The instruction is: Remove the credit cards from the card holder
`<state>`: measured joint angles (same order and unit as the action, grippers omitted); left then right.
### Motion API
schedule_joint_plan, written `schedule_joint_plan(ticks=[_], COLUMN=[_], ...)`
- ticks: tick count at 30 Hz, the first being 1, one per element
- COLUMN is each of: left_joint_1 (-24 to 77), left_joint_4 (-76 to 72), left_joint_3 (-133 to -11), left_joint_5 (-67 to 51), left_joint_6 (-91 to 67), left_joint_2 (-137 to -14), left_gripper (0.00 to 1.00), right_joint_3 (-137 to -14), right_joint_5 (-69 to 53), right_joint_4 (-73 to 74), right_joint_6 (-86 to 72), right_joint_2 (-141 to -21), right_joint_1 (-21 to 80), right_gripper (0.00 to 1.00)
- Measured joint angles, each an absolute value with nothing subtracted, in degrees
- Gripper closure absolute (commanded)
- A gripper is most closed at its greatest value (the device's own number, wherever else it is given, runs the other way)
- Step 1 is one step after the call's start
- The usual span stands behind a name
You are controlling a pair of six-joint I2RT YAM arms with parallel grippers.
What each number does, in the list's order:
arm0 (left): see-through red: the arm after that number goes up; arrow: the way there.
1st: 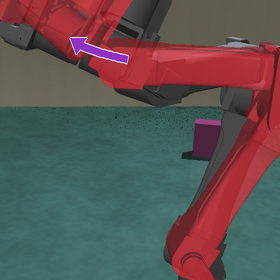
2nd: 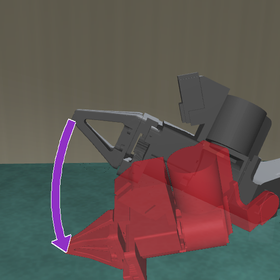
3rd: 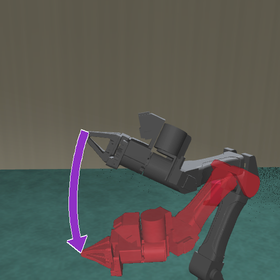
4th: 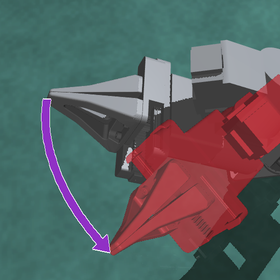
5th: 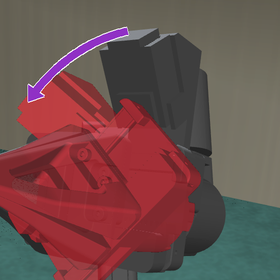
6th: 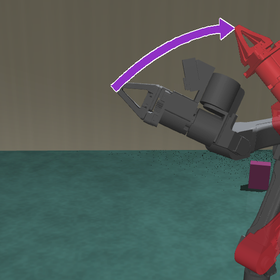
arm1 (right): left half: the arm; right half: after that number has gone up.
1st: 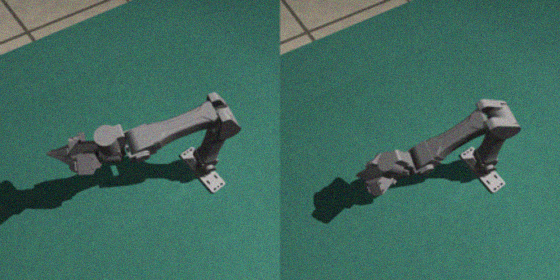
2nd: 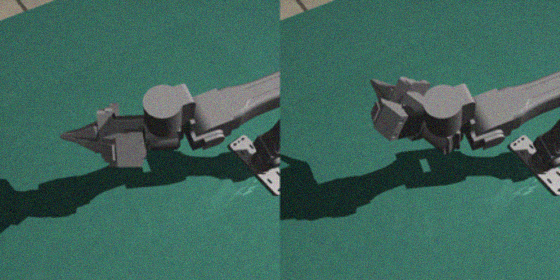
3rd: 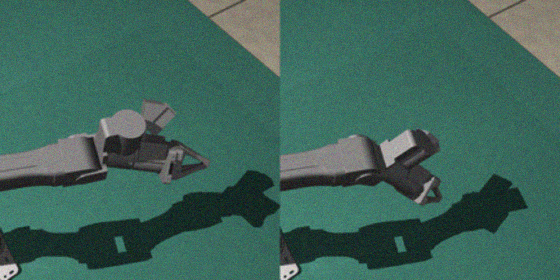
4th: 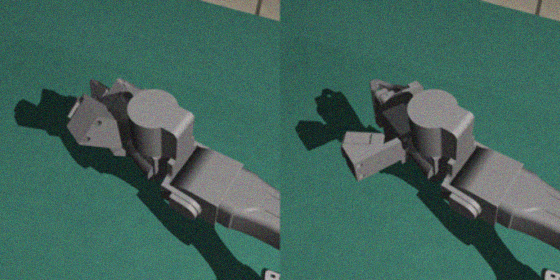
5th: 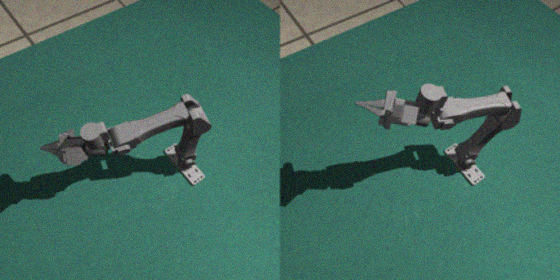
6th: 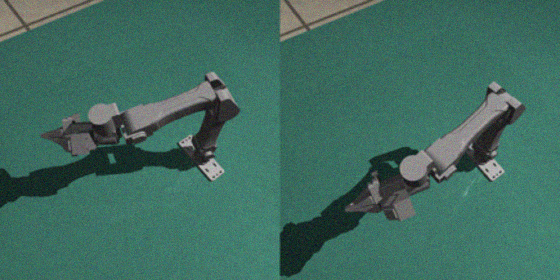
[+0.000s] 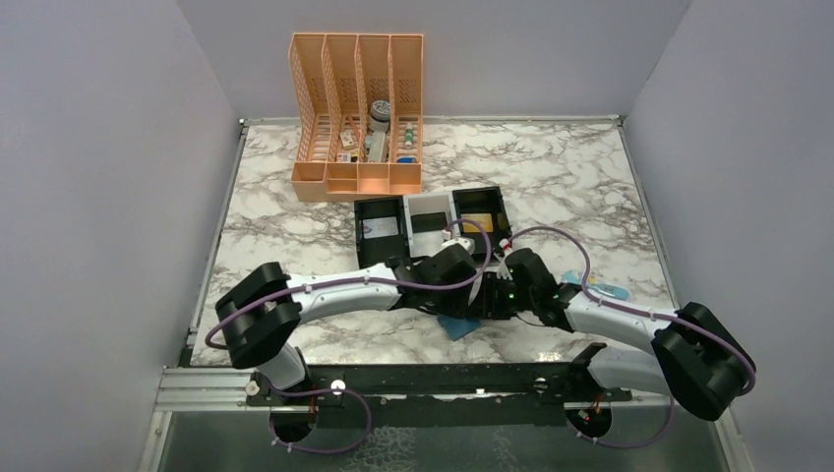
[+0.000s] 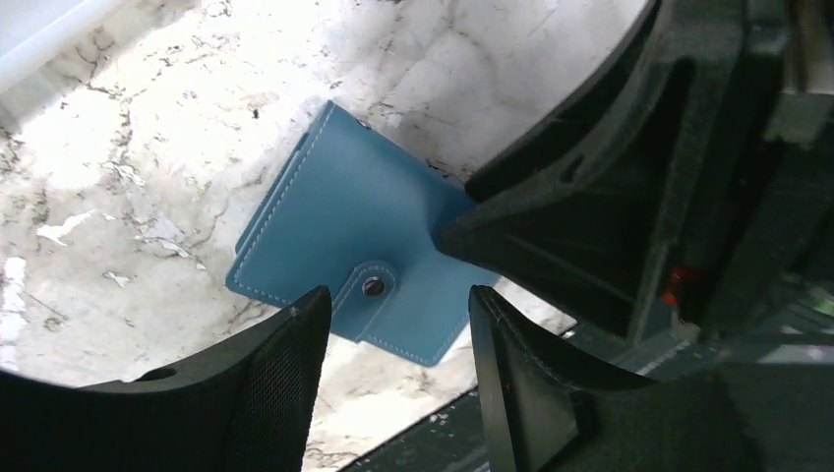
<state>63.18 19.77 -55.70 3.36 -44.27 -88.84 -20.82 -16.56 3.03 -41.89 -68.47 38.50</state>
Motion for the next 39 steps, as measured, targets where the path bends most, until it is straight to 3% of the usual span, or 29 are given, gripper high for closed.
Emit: schedule_joint_plan(ticks=[5, 21, 30, 33, 36, 39], left_joint_1=[64.42, 67.26, 68.95, 69.14, 69.34, 69.38], left_joint_4=[25.45, 32.32, 33.80, 33.58, 33.34, 33.56], left_joint_3=[-60.51, -65.17, -67.07, -66.96, -66.46, -66.04], left_joint_5=[7.27, 10.48, 12.97, 13.39, 14.22, 14.94], left_joint_6=[-41.58, -34.30, -33.47, -33.61, -33.87, -33.93], left_joint_2=[-94.13, -99.66, -101.82, -101.80, -101.45, -101.10], left_gripper=[0.51, 0.54, 0.80, 0.86, 0.88, 0.88], right_joint_3=[-19.29, -18.24, -18.24, -18.24, -18.06, -17.91], right_joint_5=[-16.93, -17.58, -17.76, -18.17, -19.70, -21.78], right_joint_4=[0.30, -2.07, -2.15, -2.31, -4.19, -6.74], right_joint_6=[-44.58, -46.74, -46.74, -46.68, -46.17, -45.25], right_joint_2=[-68.45, -68.69, -68.73, -68.82, -69.52, -70.98], right_joint_1=[38.50, 38.50, 38.50, 38.50, 38.46, 38.22], right_gripper=[0.69, 0.68, 0.68, 0.63, 0.60, 0.69])
